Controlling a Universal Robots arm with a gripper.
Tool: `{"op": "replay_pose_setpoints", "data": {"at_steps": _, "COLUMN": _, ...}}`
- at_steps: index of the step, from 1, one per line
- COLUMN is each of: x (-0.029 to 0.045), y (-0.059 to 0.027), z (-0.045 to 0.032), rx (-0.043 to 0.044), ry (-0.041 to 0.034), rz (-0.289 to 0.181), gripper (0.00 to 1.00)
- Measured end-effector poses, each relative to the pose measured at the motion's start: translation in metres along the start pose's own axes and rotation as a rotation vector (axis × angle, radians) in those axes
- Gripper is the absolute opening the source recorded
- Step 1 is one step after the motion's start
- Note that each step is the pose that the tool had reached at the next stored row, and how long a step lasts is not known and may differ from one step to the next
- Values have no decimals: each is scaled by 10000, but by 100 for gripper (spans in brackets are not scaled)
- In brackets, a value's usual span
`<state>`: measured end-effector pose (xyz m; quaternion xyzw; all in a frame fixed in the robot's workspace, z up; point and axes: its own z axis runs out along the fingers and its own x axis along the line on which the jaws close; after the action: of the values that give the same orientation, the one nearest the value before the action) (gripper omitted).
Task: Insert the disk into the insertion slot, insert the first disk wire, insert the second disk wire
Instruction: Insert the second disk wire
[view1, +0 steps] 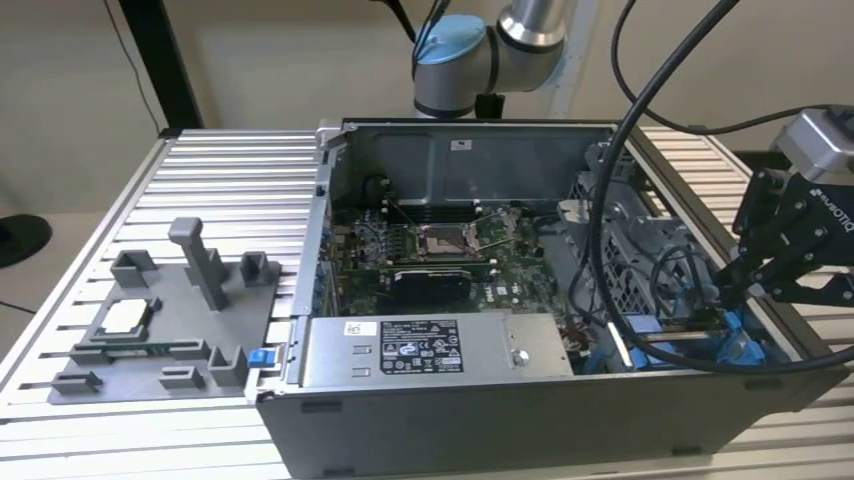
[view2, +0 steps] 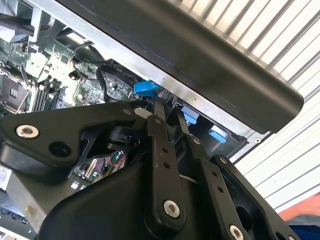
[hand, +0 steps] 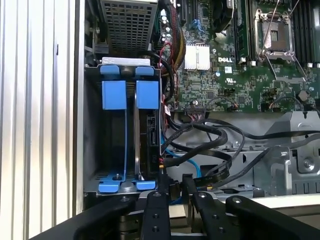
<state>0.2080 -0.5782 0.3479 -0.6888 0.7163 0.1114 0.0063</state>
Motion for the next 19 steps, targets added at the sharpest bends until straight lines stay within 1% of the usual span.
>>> {"op": "replay_pose_setpoints", "data": {"at_steps": 4, "x": 0, "y": 0, "z": 1, "rx": 0, "ry": -1, "rz": 2, "gripper": 100}}
{"op": "replay_pose_setpoints", "data": {"at_steps": 5, "x": 0, "y": 0, "z": 2, "rx": 0, "ry": -2, "rz": 2, "gripper": 0}}
{"op": "replay_pose_setpoints", "data": {"at_steps": 14, "x": -1, "y": 0, "z": -3, "rx": -1, "ry": -19, "rz": 0, "gripper": 0}}
{"op": "replay_pose_setpoints", "data": {"at_steps": 19, "x": -5, "y": 5, "z": -31, "rx": -1, "ry": -30, "rz": -2, "gripper": 0}}
